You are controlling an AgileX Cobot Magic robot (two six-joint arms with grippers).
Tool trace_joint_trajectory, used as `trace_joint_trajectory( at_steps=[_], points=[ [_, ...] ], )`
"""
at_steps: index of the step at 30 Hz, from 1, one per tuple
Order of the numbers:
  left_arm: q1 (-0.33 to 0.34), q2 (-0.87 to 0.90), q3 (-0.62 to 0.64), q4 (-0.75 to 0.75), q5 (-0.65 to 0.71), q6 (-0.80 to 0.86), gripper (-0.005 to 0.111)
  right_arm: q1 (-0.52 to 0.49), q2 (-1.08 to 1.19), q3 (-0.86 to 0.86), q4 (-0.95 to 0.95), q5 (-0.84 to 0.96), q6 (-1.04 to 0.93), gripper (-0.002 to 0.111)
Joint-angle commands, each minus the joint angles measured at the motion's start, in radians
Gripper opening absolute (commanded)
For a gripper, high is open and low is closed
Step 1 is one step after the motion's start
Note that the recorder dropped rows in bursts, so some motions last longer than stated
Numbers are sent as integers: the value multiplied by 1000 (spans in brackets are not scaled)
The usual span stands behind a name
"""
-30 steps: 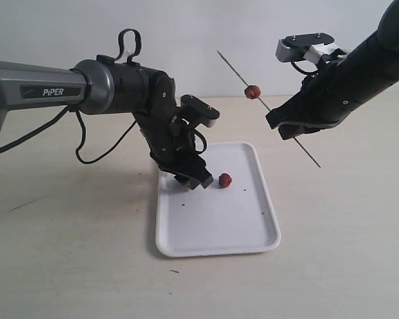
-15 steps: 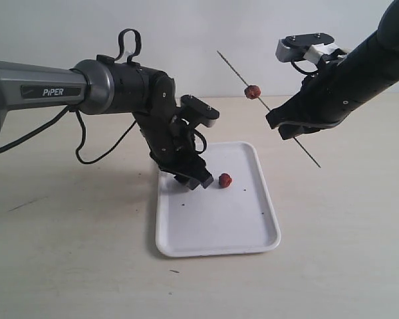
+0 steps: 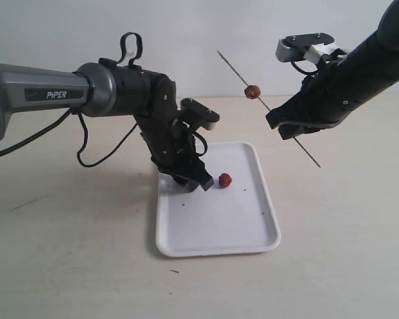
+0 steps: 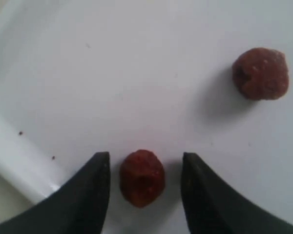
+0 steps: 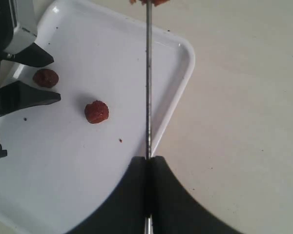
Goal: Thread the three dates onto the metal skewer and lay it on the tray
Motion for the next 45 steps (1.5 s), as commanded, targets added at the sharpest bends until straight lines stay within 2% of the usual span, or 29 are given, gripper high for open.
trace_joint_trajectory(
  at_steps=[1,36,42,45],
  points=[
    [-6,6,-3,-3,12,-5,34,-3,-11,3,8,-6,-3,0],
    [-6,6,-3,-5,33,-38,32,-3,-11,3,0,-3,-8,0],
    [-6,6,-3,-5,33,-44,20,-3,-11,3,0,-3,-8,0],
    [-6,6,-3,-5,31,-44,19,-3,-11,3,0,-3,-8,0]
  ],
)
